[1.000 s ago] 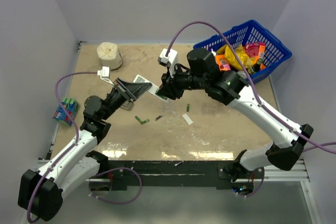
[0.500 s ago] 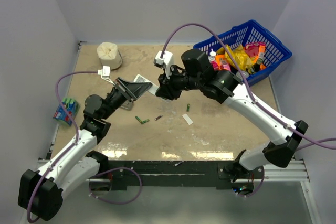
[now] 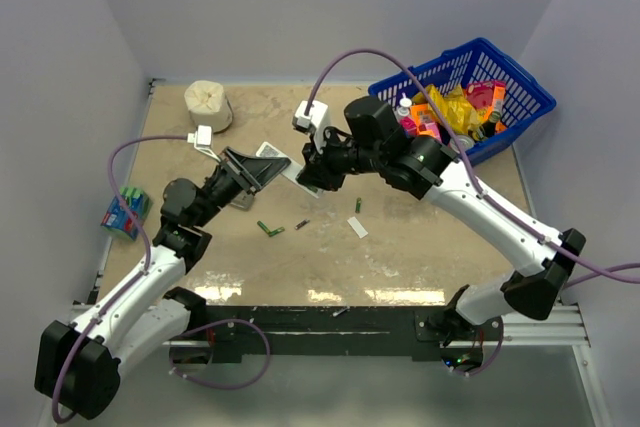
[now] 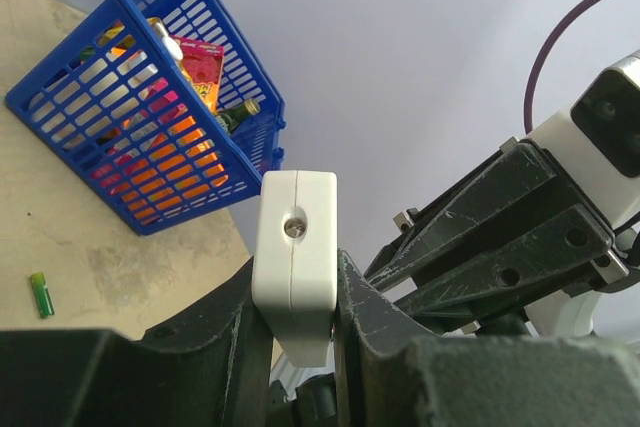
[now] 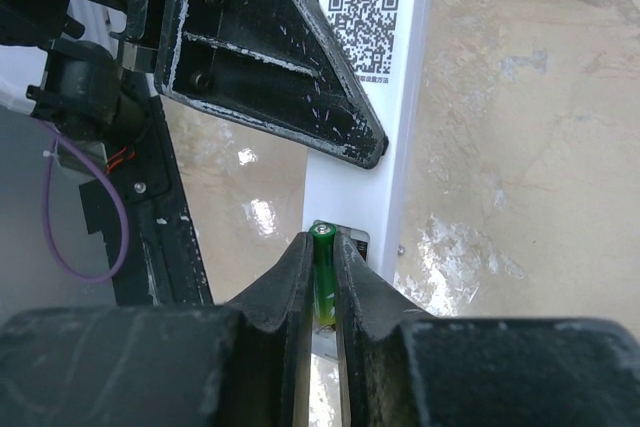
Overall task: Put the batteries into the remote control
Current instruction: Load the battery into the remote control.
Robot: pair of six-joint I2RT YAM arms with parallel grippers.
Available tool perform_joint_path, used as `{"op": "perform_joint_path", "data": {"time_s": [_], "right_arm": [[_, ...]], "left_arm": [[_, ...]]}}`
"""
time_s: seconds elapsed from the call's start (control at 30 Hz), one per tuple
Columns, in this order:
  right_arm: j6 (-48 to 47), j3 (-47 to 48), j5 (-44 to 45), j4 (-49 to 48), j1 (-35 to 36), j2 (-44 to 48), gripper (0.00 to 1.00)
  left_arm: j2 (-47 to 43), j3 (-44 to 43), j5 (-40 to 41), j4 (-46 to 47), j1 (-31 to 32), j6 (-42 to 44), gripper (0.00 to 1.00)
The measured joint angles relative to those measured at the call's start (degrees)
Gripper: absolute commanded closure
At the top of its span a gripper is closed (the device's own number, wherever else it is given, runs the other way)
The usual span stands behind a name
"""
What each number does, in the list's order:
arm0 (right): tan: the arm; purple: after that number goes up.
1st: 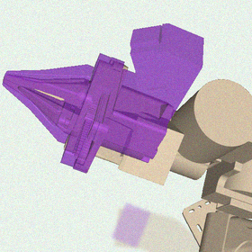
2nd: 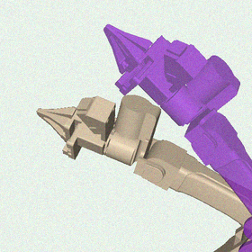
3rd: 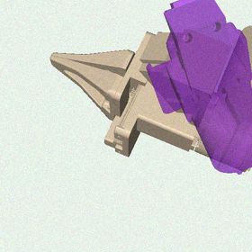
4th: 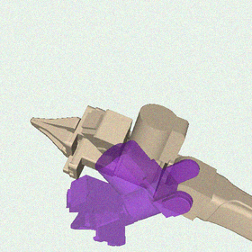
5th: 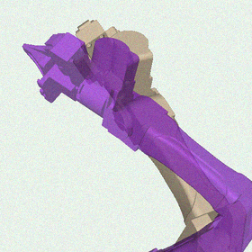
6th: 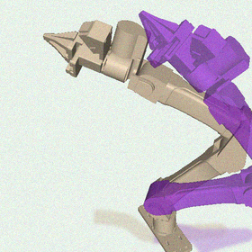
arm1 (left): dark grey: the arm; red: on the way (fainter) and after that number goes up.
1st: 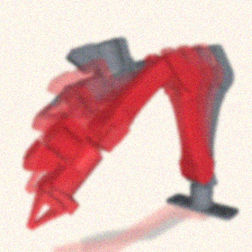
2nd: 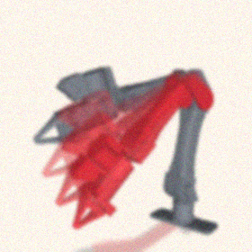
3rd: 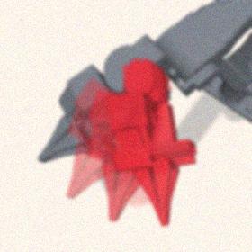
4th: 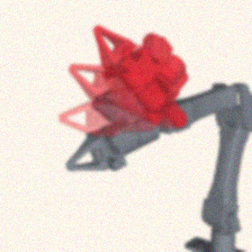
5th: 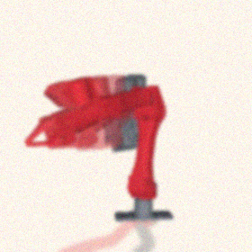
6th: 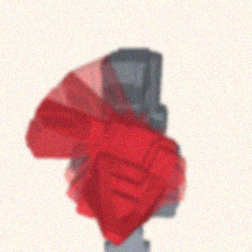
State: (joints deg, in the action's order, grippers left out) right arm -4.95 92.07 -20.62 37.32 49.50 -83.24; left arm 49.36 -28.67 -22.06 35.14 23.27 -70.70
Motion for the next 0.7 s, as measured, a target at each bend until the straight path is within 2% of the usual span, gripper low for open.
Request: {"op": "perform_joint_path", "data": {"time_s": [0.7], "right_arm": [[-2.3, -12.1, 0.2, -12.0, -0.2, 4.0, 0.95]], "left_arm": [[0.3, 1.6, 3.7, -1.0, 0.0, -1.3, 1.0]]}}
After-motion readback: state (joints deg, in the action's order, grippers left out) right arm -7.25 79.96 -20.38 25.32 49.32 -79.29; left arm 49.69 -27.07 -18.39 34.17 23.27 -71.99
